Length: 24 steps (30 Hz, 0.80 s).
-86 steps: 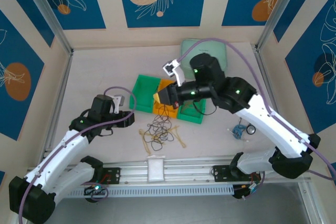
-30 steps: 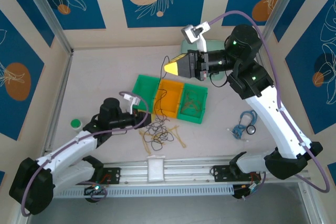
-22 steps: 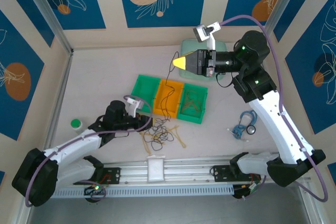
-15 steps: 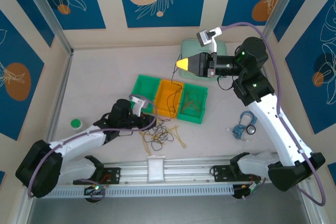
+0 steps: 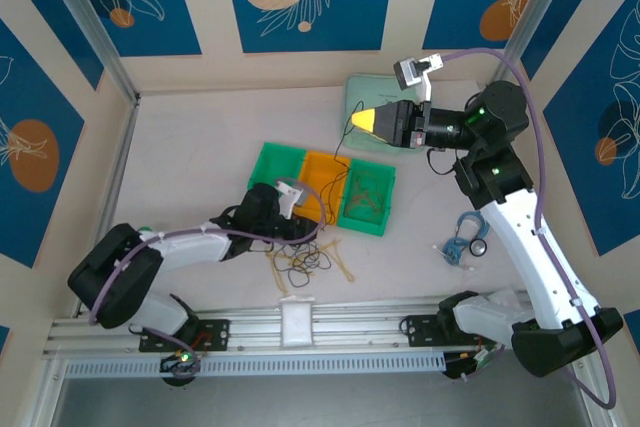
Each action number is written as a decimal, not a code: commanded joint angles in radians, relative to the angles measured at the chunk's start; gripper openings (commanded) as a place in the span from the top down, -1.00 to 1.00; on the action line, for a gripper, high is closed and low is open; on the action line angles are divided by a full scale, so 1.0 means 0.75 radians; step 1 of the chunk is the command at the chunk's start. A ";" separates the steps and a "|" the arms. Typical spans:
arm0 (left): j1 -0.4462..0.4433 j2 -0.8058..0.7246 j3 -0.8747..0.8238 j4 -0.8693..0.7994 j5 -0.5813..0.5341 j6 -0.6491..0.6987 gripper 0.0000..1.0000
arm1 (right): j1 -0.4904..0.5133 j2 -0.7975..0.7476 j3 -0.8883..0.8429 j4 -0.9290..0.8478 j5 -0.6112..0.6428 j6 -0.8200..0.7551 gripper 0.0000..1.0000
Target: Untangle the cables
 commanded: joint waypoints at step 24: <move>-0.011 0.393 -0.034 0.090 -0.059 -0.029 0.28 | -0.644 -0.222 0.218 -0.418 0.088 -0.276 1.00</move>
